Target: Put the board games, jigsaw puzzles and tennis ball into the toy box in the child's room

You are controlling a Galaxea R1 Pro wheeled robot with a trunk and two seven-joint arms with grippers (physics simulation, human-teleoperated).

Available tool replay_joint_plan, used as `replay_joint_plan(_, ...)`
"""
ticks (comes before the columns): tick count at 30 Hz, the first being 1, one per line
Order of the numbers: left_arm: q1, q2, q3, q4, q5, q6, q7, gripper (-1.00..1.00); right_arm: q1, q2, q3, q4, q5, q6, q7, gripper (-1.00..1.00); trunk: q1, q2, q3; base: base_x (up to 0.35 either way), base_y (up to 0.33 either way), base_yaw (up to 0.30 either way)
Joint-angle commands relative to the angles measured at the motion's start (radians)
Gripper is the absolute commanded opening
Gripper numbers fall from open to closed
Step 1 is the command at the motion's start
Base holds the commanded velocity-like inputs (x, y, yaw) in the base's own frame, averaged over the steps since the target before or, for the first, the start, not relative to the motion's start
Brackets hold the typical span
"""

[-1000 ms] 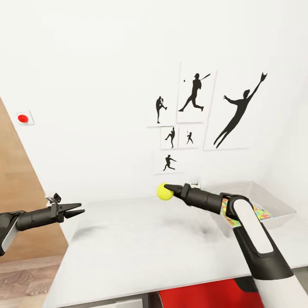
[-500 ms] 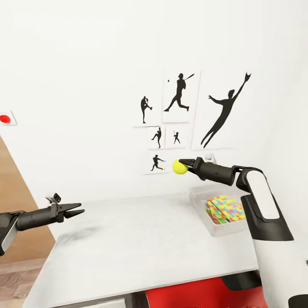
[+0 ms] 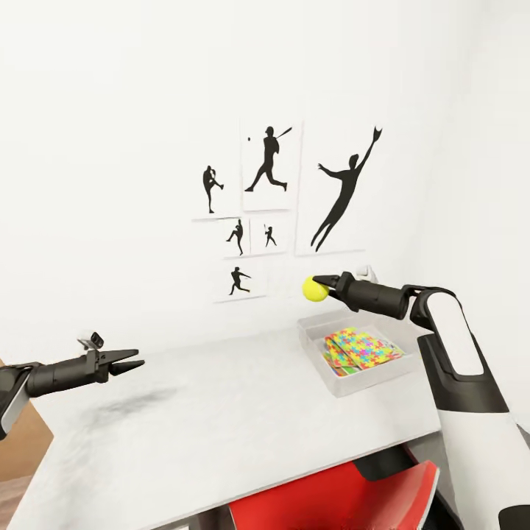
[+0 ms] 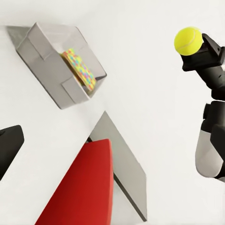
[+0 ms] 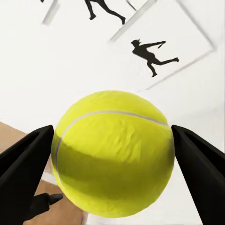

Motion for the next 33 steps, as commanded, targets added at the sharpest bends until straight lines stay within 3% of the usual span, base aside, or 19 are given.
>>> replay_joint_plan(1,0.000,0.001,0.000,-0.001,0.000,0.011,-0.004,1.00,-0.002,-0.007,0.001,0.000,-0.011,0.000,-0.027,-1.00,0.001,-0.002,-0.002,0.000,0.000,-0.279)
replay_joint_plan(6,0.000,0.001,0.000,0.000,0.000,0.011,-0.004,1.00,-0.006,-0.036,0.000,0.007,-0.012,0.000,-0.136,-1.00,0.001,-0.002,-0.002,0.000,0.000,-0.280)
replay_joint_plan(8,0.000,0.001,0.000,0.000,0.000,0.011,-0.004,1.00,-0.007,-0.038,0.001,0.008,-0.011,0.000,-0.176,-1.00,0.001,-0.002,-0.002,0.000,0.000,-0.280)
replay_joint_plan(13,0.000,0.001,0.000,0.000,0.001,0.011,-0.004,1.00,-0.008,-0.028,0.013,0.015,-0.010,0.004,-0.369,-1.00,0.001,-0.002,-0.002,0.000,-0.007,-0.274)
replay_joint_plan(16,0.000,0.001,0.000,-0.001,0.000,0.011,-0.004,1.00,-0.009,-0.024,0.034,0.015,-0.010,0.005,-0.421,-1.00,0.001,-0.002,-0.002,0.000,-0.141,-0.156)
replay_joint_plan(21,0.000,0.000,0.000,-0.001,0.000,0.011,-0.004,1.00,-0.009,-0.022,0.085,0.014,-0.008,0.005,-0.445,-1.00,0.001,-0.002,-0.002,0.000,-0.166,-0.033)
replay_joint_plan(33,0.000,-0.001,0.000,0.000,0.000,0.011,-0.004,1.00,-0.008,-0.022,0.096,0.013,-0.009,0.005,-0.449,-1.00,0.001,-0.002,-0.002,0.000,-0.119,0.093)
